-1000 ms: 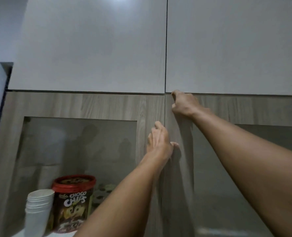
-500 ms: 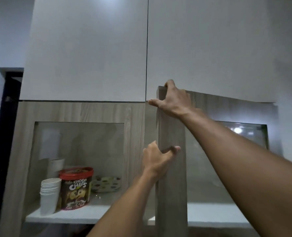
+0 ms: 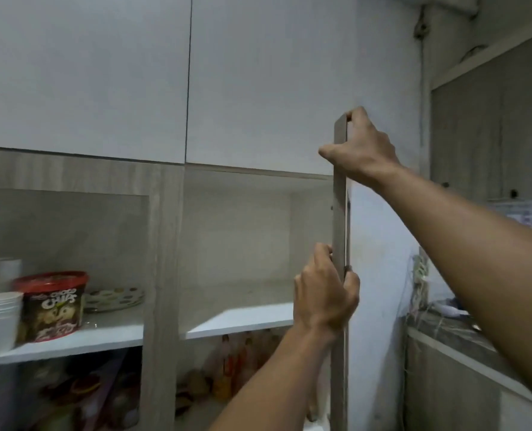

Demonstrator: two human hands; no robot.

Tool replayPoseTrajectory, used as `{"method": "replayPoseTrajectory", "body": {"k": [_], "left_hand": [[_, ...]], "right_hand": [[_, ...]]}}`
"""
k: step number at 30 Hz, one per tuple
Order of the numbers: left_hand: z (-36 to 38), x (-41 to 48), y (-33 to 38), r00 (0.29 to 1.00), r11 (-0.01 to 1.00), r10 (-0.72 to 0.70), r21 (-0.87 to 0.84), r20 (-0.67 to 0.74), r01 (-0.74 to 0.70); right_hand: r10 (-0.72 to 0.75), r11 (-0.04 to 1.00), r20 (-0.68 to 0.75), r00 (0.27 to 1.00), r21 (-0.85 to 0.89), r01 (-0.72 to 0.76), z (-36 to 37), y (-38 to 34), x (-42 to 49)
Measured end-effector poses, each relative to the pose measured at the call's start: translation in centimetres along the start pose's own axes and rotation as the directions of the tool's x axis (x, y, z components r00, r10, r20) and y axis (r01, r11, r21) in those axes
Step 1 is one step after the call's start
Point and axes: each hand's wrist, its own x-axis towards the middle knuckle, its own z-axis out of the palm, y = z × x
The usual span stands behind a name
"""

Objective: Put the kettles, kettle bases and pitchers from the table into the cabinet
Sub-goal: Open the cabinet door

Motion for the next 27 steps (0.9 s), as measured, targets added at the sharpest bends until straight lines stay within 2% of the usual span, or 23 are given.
{"method": "replayPoseTrajectory", "body": {"k": [5, 8, 11, 13, 16, 22, 27], "left_hand": [[6.8, -1.9, 6.2, 0.966, 0.996, -0.043, -0.071, 0.256, 0.063], [12.1, -3.1, 8.9, 0.896, 0.988, -0.126, -0.024, 0.427, 0.15], [18.9, -4.4, 11.3, 0.812, 0.959, -0.243, 0.004, 0.53, 0.285], [23.3, -5.1, 13.5, 0.798, 0.939, -0.292, 0.001, 0.528, 0.343], [29.2, -5.2, 16.9, 0.816, 0.917, -0.363, 0.019, 0.45, 0.398], [37.9, -4.2, 20.8, 0.812, 0.917, -0.389, 0.093, 0.436, 0.389], [42.7, -3.3, 22.1, 0.803, 0.917, -0.393, 0.125, 0.448, 0.379]], "right_hand": [[0.106, 0.994, -0.07, 0.992, -0.018, -0.108, -7.1, 6.0, -0.8], [0.19, 0.979, -0.084, 0.978, -0.055, -0.195, -10.8, 11.0, -1.4], [0.267, 0.961, -0.035, 0.963, -0.058, -0.269, -14.0, 17.1, -2.3], [0.28, 0.957, -0.018, 0.96, -0.072, -0.281, -15.9, 21.5, -2.2], [0.288, 0.954, -0.013, 0.957, -0.086, -0.288, -18.7, 27.3, -0.9], [0.322, 0.944, -0.014, 0.947, -0.07, -0.322, -21.5, 36.9, 2.5], [0.373, 0.925, -0.031, 0.927, -0.062, -0.374, -22.2, 42.0, 3.9]]}}
